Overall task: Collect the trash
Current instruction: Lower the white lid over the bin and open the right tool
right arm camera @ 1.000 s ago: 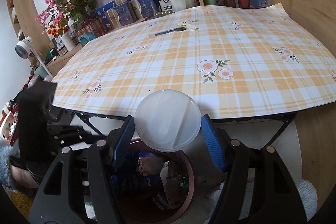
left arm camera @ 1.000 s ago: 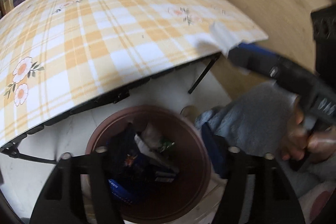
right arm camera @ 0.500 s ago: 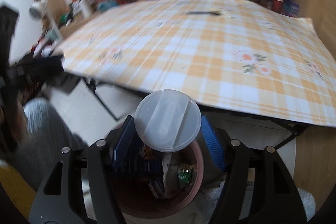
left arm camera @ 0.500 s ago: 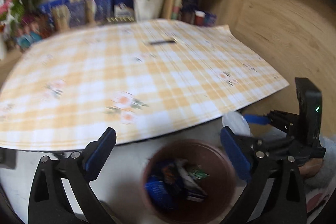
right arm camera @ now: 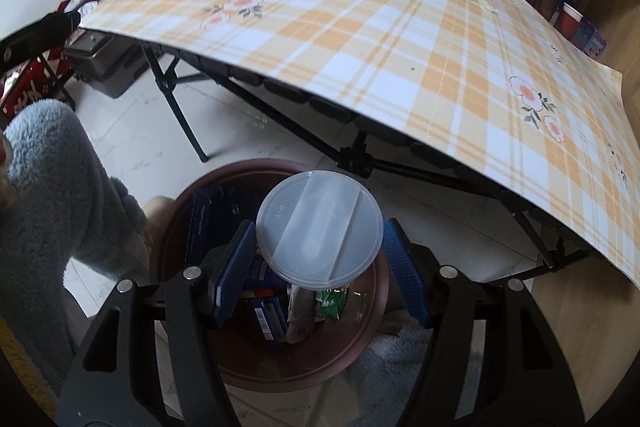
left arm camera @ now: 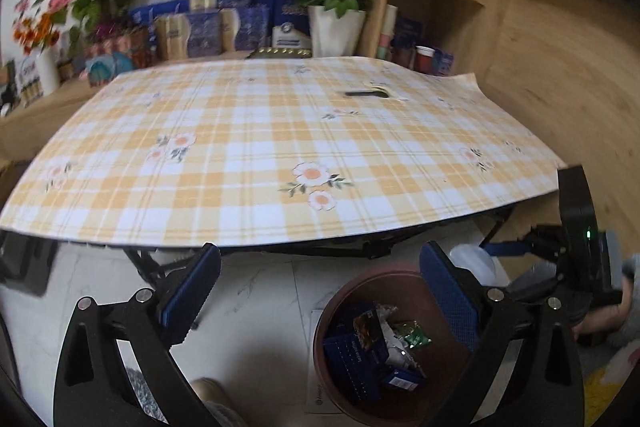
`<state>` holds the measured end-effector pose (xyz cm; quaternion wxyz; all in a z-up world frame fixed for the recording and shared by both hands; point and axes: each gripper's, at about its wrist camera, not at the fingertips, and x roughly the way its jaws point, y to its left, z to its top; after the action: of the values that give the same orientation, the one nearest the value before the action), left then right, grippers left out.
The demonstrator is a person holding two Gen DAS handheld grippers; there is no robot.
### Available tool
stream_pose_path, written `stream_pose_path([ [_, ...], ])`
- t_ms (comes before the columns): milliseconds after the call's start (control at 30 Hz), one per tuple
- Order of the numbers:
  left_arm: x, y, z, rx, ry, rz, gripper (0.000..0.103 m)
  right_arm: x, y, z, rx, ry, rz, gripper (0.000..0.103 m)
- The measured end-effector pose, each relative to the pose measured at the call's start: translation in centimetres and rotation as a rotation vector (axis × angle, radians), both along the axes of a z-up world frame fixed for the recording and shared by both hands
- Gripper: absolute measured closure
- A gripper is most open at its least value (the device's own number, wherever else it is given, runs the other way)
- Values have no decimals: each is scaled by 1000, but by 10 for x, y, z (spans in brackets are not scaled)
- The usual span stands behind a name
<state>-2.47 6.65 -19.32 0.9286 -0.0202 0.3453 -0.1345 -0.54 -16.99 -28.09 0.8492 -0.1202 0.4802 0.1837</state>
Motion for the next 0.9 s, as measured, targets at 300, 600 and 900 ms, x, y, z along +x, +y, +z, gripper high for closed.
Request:
stream_pose_path([
  [300, 8, 9, -6, -49, 33, 33, 6, 1, 11, -9, -60, 18, 30, 37],
  [600, 9, 7, -10, -43, 43, 31, 6, 1, 14, -14, -74, 37, 43, 22],
  [900, 10, 7, -11, -35, 46, 29, 6, 2, 10, -13, -62, 32, 23, 16],
])
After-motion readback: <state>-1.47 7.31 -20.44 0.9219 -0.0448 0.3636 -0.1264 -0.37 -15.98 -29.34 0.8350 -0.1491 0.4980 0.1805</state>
